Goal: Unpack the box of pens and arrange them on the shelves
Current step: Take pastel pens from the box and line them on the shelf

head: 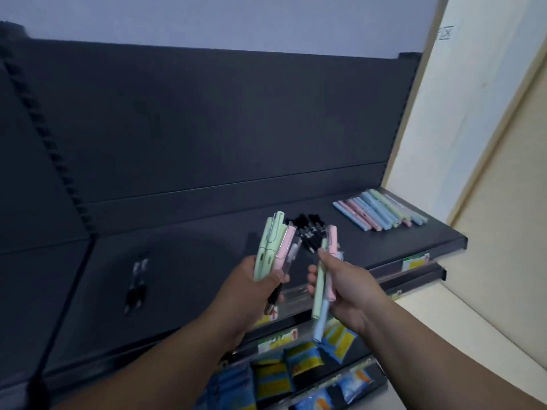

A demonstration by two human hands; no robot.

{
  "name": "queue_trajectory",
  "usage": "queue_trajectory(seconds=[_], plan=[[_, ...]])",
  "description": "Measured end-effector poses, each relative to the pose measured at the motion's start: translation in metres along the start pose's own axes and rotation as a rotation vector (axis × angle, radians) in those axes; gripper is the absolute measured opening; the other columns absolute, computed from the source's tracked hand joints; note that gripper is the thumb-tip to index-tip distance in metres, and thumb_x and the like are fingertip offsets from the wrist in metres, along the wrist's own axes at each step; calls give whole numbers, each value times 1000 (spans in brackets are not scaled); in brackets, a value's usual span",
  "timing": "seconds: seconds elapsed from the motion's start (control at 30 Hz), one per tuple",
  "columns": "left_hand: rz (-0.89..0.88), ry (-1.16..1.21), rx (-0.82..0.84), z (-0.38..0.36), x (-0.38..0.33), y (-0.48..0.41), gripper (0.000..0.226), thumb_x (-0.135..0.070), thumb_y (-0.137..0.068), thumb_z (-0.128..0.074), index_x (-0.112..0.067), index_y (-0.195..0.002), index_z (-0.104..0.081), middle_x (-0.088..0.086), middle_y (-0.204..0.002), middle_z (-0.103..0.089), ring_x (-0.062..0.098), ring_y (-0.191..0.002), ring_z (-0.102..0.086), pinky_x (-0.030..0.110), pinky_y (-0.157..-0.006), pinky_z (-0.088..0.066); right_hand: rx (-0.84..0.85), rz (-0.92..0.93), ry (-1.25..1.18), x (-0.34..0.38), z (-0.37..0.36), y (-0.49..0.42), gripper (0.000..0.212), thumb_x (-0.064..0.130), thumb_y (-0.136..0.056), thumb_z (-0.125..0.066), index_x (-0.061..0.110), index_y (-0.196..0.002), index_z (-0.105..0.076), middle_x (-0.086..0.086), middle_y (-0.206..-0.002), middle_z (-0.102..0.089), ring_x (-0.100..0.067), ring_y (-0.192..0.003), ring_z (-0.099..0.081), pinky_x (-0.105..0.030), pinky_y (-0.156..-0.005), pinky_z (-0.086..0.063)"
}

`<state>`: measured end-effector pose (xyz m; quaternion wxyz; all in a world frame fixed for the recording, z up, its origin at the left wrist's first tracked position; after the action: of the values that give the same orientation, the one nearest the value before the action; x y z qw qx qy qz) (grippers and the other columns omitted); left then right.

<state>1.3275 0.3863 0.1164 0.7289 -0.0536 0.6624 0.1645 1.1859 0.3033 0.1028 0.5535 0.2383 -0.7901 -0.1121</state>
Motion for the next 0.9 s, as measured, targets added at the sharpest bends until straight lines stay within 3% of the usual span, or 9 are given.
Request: queue_trajectory(seconds=[0.13,0.4,0.57,0.67,0.77,0.9], plan=[[0,-12,44,-9,-8,-43,11,-21,-96,-54,-27,-106,-55,-7,-94,-72,12,-73,-64,27,-61,-50,-23,-23,-13,22,6,-25,37,29,-94,-61,-3,-114,-60,-13,-82,-64,-23,-68,-63,-33,-57,-55],[-11,-16,82,-45,-16,-113,14,-19,-95,-54,-21,-109,-56,-2,-95,-71,12,-68,-63,26,-56,-49,-71,20,78,63,37,-72,21,22,-98,-56,1,-103,-57,-14,-84,-60,-22,-68,-61,-31,-53,-54],[-31,11,82,-94,-26,-156,10,-18,-95,-55,-18,-105,-58,3,-88,-72,15,-60,-59,26,-49,-45,-157,87,223,117,93,-129,30,21,-95,-61,-5,-108,-55,-18,-82,-56,-24,-64,-58,-28,-49,-52],[-36,30,15,-128,-30,-187,9,-23,-95,-56,-19,-102,-57,10,-83,-71,20,-61,-55,31,-54,-43,-207,154,309,163,130,-173,28,18,-94,-62,-8,-103,-57,-19,-79,-57,-26,-61,-57,-31,-49,-52],[-30,64,-81,-172,-33,-213,8,-20,-96,-54,-21,-103,-57,7,-92,-71,11,-59,-56,24,-48,-43,-252,186,497,210,168,-214,21,17,-94,-61,1,-83,-56,-14,-69,-55,-23,-52,-52,-23,-39,-44],[4,79,-154,-230,-38,-243,9,-21,-96,-54,-19,-104,-57,4,-81,-69,10,-56,-55,20,-44,-41,-263,185,849,255,218,-267,26,23,-92,-60,5,-74,-54,-12,-62,-50,-22,-51,-44,-26,-50,-35]])
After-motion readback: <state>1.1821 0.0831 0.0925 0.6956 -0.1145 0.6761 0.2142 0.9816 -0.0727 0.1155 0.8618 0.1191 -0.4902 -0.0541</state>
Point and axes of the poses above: each hand's wrist, its own y-axis away from the middle knuckle, its own z-axis out of the back of the hand, x = y × z, the point moved 1 cm from there along -y, towards the middle knuckle
